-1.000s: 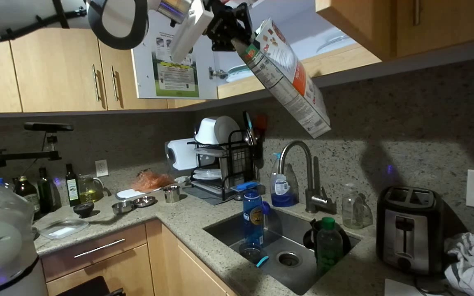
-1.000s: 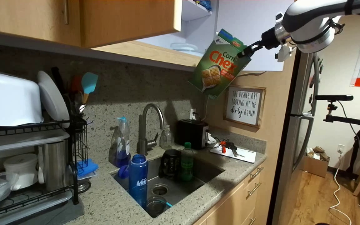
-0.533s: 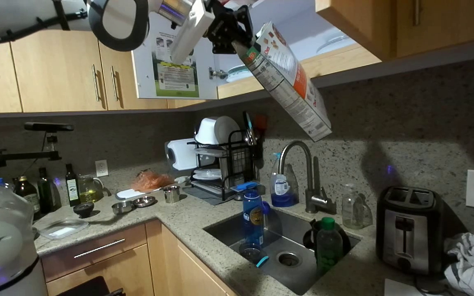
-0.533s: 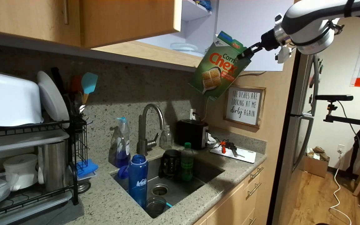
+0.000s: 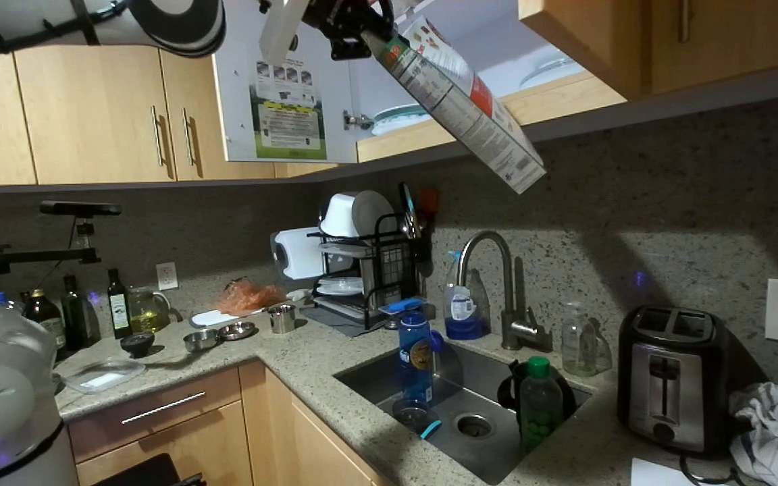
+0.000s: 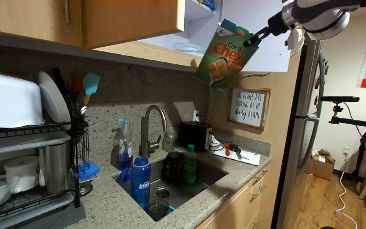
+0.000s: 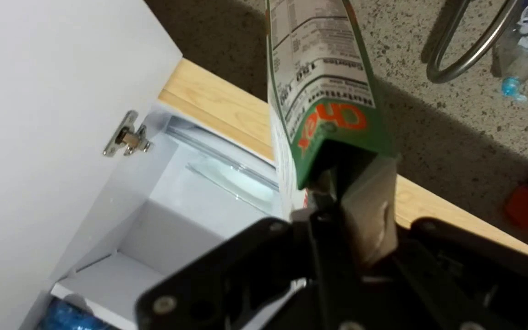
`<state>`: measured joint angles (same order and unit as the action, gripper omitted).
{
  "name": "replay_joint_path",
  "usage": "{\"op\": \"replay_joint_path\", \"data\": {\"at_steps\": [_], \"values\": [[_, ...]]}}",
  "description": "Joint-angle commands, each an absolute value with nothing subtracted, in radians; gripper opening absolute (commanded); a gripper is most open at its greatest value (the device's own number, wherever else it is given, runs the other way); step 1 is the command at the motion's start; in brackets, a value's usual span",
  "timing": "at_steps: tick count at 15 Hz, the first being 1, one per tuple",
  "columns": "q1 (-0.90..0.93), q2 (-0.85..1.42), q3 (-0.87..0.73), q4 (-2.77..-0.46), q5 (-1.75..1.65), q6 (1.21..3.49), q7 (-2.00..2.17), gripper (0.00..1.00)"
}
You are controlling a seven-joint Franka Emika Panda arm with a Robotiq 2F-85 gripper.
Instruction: Pick up the green box from the counter and place it inside the open upper cabinet
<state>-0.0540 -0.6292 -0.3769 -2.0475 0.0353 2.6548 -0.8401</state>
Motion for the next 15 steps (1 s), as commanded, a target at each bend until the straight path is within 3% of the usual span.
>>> {"op": "replay_joint_path", "data": {"at_steps": [1, 15], "values": [[-0.045, -0.646, -0.344, -1.987, -0.020, 2.642, -0.820, 0.06], [-0.096, -0.627, -0.139, -1.826, -0.280, 2.569, -0.706, 0.06]]}}
